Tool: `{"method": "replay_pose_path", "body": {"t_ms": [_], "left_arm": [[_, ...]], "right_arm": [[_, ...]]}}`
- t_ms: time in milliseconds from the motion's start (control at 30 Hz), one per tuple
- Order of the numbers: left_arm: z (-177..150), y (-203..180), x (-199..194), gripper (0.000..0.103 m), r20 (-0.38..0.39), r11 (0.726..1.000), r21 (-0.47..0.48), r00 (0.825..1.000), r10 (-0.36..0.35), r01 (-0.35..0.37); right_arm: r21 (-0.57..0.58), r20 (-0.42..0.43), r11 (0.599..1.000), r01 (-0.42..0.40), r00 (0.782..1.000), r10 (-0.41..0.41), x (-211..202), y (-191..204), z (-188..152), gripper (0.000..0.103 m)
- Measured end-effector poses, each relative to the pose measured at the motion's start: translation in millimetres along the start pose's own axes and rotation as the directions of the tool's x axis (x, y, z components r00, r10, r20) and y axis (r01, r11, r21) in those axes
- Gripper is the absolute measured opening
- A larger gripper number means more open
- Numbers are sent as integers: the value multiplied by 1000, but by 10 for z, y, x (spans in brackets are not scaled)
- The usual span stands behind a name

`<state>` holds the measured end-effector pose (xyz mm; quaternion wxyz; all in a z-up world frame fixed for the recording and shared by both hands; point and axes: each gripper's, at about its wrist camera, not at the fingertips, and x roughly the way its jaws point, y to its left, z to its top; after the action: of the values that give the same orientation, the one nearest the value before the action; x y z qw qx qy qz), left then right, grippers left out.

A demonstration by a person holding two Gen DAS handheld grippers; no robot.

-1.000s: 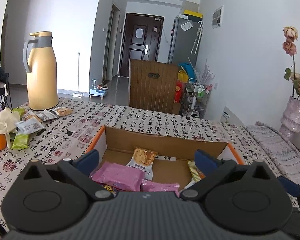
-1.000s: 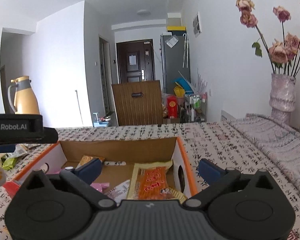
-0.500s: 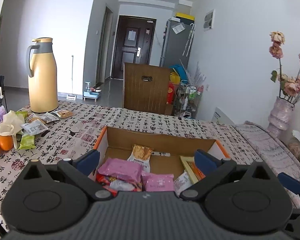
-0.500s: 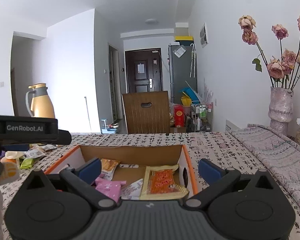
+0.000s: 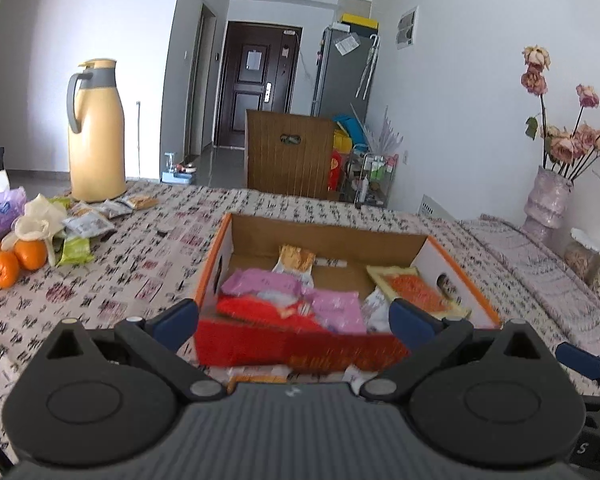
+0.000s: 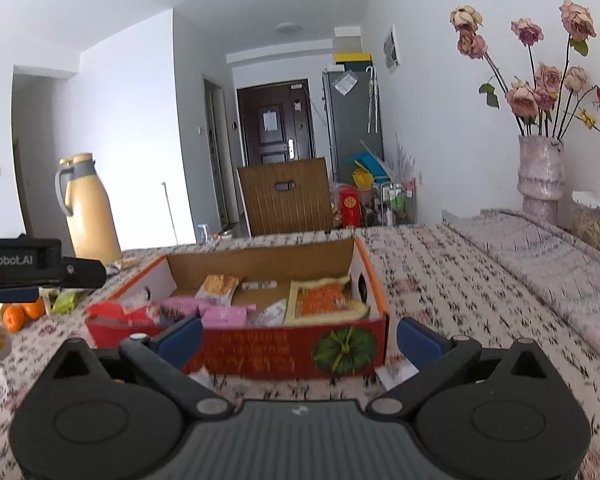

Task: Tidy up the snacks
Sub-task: 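Move both tools back over the remaining pile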

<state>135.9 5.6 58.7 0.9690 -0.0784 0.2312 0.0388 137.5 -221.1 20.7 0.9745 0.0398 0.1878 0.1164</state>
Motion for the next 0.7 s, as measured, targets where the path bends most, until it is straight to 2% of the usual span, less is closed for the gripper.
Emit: {"method": "replay_pose_path", "body": {"t_ms": [267,367,700], "left_arm": [[-332,209,-53,103,-65,1000,4,998,5,-5],[-470,264,-49,103,-101,1000,17,995,6,-5],[-791,434,-75,103,-175,999,41,985,8,-1]], "right_arm": [[-76,-52,997,-5,999,1,-146,140,-267,103],[-110,-86,993,-31,996,21,-182,218,-371,101],[-149,-197,978,-146,974,116,-216,424,-622,79]]}}
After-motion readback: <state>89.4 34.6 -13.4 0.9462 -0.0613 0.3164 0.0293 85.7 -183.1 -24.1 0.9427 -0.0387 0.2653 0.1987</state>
